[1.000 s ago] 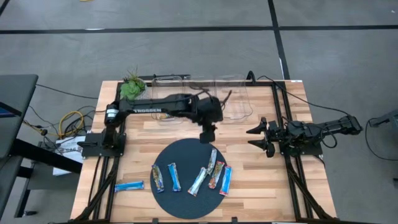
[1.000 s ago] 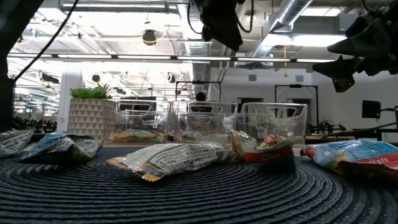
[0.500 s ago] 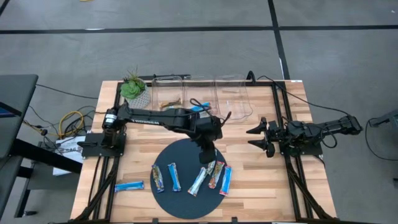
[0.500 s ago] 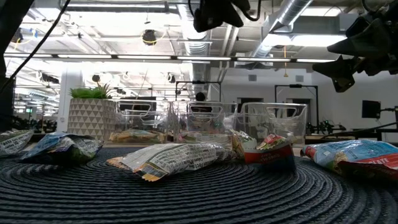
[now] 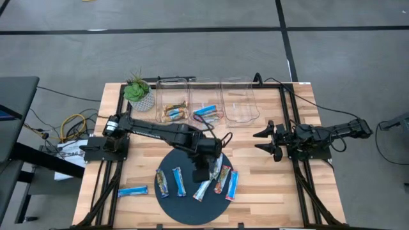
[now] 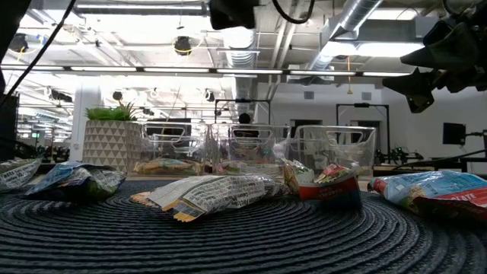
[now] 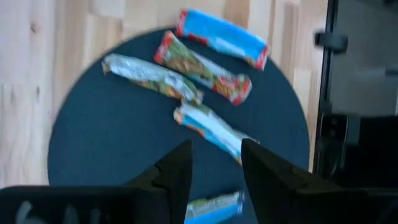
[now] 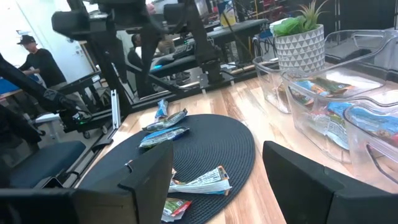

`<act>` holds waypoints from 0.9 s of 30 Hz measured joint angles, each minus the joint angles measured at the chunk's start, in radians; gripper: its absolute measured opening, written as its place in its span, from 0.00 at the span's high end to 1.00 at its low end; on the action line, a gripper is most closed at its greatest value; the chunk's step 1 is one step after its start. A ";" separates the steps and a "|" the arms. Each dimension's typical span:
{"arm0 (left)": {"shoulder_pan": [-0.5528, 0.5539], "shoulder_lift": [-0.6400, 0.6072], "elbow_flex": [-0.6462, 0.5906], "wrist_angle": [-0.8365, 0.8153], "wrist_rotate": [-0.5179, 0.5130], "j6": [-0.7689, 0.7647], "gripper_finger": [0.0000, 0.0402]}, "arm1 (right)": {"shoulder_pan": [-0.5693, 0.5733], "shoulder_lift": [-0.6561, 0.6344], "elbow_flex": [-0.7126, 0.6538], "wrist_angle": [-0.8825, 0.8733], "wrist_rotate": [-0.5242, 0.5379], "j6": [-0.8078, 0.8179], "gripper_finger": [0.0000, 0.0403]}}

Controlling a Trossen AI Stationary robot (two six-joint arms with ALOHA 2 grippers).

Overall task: Pick and place Granola Bars by type
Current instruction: Put the orange bar into the left transparent bin

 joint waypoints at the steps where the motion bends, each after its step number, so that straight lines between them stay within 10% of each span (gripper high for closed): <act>1: -0.010 0.000 0.000 -0.008 -0.019 -0.008 0.68 | 0.000 0.000 0.000 0.000 0.000 0.000 0.40; 12: -0.087 0.002 0.000 -0.068 -0.328 -0.369 0.68 | 0.000 0.000 0.000 0.000 0.000 0.000 0.40; 27: -0.165 0.005 -0.223 0.104 -0.253 -0.879 0.68 | 0.000 0.000 0.000 0.000 0.000 0.000 0.40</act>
